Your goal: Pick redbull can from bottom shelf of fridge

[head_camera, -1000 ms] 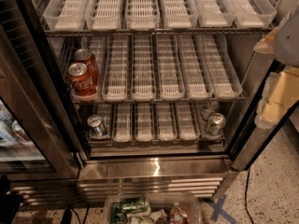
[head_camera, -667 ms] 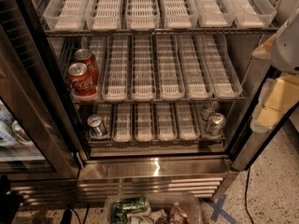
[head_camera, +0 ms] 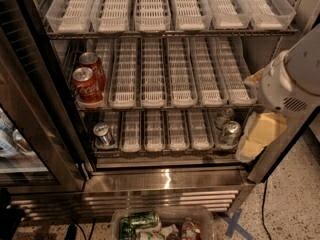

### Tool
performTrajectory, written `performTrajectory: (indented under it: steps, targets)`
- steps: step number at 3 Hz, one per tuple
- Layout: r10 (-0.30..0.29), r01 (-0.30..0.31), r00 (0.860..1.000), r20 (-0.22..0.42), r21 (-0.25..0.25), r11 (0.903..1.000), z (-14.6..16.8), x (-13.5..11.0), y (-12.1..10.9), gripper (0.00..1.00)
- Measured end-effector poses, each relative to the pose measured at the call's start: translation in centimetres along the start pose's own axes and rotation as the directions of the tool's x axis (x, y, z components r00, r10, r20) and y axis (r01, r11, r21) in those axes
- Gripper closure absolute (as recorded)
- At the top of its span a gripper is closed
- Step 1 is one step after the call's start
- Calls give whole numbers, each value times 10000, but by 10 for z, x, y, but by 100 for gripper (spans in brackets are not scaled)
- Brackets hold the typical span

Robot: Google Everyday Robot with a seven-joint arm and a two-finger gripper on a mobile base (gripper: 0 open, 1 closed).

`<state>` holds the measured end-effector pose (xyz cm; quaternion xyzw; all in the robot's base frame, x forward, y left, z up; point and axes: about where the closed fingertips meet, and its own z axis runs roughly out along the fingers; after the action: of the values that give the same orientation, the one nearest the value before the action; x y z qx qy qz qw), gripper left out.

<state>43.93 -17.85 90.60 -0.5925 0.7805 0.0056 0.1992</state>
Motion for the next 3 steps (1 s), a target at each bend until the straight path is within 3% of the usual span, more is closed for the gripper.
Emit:
performTrajectory:
  steps: [1, 2, 3]
  targets:
    - [-155, 160, 9980, 611, -79, 9998, 28, -14, 16, 0]
    - [-153, 159, 9980, 615, -78, 9998, 28, -14, 16, 0]
    - [7, -3, 9935, 1140, -37, 10000, 38, -16, 22, 0]
